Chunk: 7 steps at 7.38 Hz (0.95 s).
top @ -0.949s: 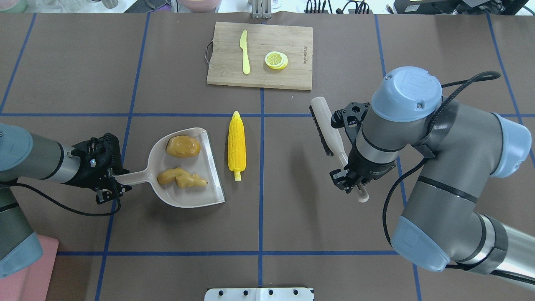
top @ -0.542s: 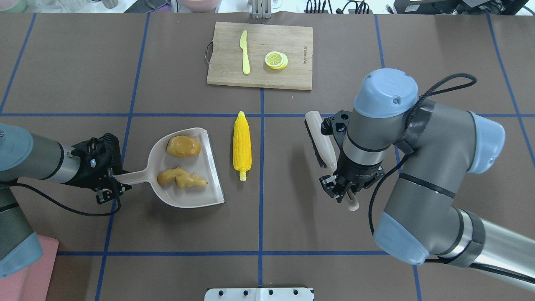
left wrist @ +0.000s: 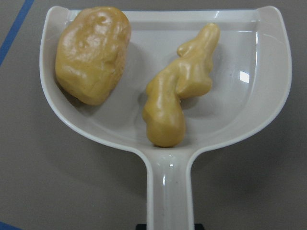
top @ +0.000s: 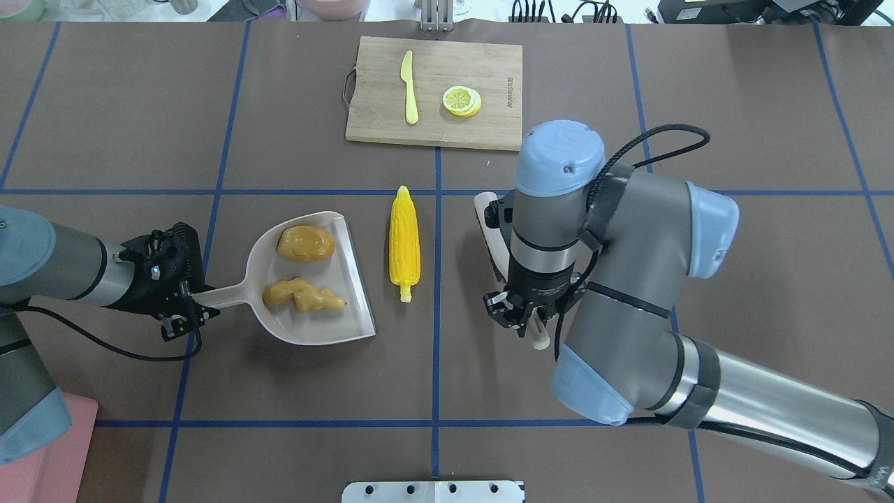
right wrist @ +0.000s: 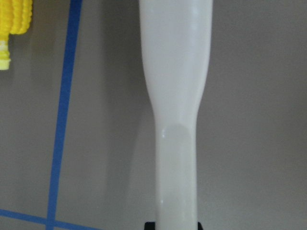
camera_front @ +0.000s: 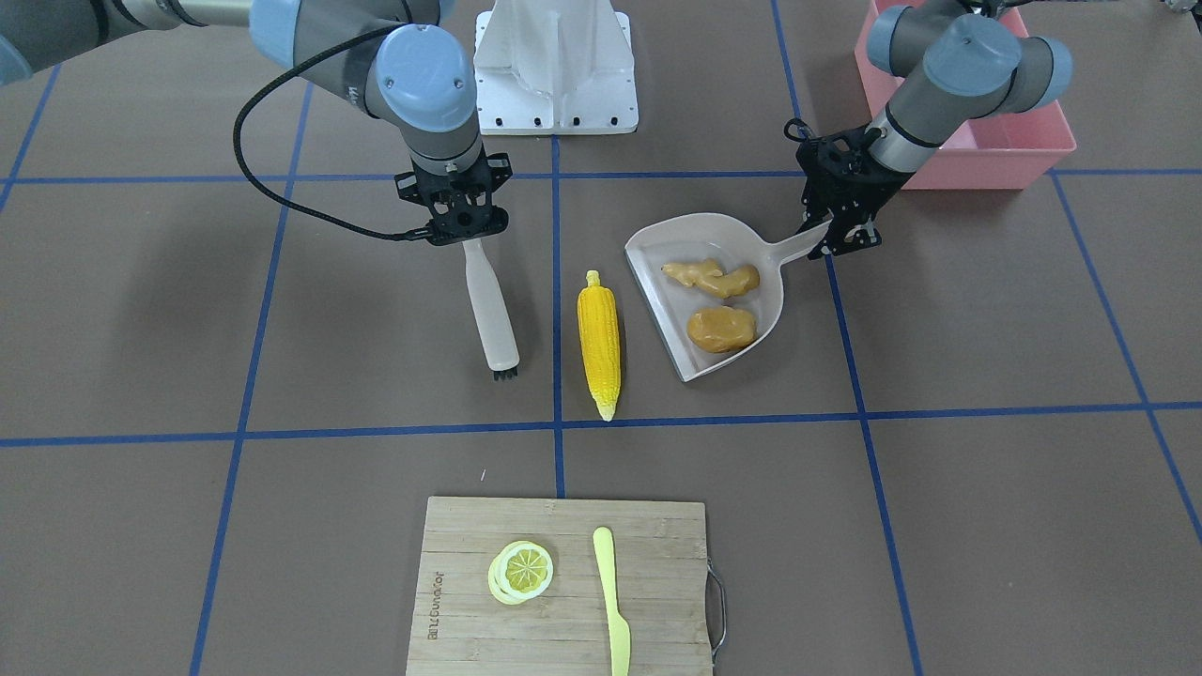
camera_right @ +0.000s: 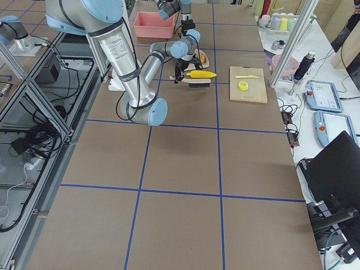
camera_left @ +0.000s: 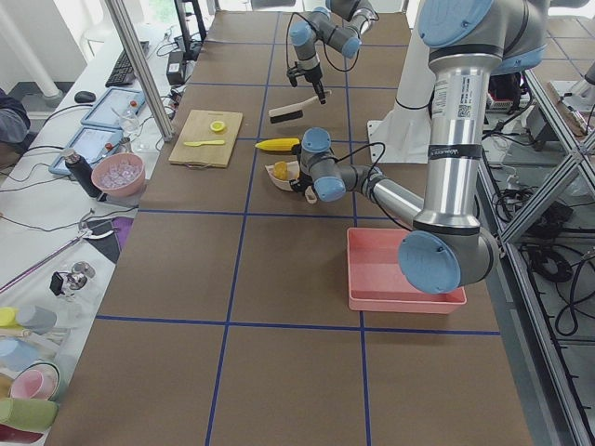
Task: Sweep and dump trash into bin
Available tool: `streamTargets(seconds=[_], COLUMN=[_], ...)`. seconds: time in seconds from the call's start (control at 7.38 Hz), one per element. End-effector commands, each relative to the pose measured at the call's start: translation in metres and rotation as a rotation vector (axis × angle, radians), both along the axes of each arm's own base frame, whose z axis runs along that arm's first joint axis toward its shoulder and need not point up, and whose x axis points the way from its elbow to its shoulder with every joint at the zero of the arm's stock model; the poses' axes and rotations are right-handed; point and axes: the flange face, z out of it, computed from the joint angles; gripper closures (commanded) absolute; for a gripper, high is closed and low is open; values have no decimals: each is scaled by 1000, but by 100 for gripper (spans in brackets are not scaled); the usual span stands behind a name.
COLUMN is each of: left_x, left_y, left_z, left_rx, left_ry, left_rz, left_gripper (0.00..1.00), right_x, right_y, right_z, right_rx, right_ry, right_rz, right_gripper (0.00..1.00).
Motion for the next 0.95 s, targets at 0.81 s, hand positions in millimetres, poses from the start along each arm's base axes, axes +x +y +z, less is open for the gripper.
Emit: streamTargets(seconds=[0.81], left_x=[-2], left_y=[0], left_z=[-4], left_rx=[8], left_ry=[4], left_rz=[-12], left_gripper=[97], right_x=[-100], right_y=[9], right_z=[-51], right_rx=[-37], right_ry=[-67], right_rz=[48], right_gripper=[100])
